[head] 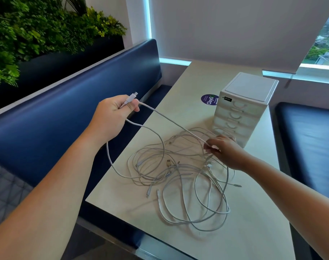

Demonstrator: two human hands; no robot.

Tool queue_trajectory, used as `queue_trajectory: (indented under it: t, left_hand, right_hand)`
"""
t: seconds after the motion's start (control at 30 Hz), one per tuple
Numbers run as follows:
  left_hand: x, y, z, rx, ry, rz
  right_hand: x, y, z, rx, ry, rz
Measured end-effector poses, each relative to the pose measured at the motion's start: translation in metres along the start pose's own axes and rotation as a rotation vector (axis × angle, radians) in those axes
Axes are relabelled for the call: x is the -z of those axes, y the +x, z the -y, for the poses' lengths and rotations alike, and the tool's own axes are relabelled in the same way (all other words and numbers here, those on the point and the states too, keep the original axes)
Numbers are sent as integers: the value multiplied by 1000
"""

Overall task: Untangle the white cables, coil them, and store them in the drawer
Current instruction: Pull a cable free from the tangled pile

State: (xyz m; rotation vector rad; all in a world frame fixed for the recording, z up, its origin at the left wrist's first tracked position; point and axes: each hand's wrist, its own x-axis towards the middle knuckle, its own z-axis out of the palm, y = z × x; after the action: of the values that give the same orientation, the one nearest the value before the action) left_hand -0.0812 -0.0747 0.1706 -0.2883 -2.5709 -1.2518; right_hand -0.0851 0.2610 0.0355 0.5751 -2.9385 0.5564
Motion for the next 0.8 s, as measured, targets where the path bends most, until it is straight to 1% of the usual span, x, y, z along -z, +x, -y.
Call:
queue_trajectory:
  t: [0.1,0.23,0.33,0.4,0.47,0.53,0.63,0.73,0.8]
  left_hand:
    - [1,-1,4,17,0,-7]
    - [6,-1,11,44,-27,-73]
    - [6,-1,10,59,-57,-31]
    - [2,-3,6,64,-74,9]
    - [-2,-6,1,54,-93,44]
    - [-4,-8,-4,39,-122,77]
    - [-6,-10,-13,24,-147,107]
    - [-7,-13,-19,6,-159,119]
    - [-5,-15,-19,-2,-156,121]
  right_hand:
    - [-2,-11,-15,-31,15,-3]
    - [2,-25,-27,-119,-7,67]
    - [0,-29,-26,-175,-82,87]
    - [-2,-25,-14,-157,-47,26]
    - [-3,-17,7,-95,27,-33]
    - [-2,-6,33,-50,150,-31]
    - [-1,8,67,28,295,35]
    - [-2,20,90,42,473,137]
    - [-4,25,99,56,608,124]
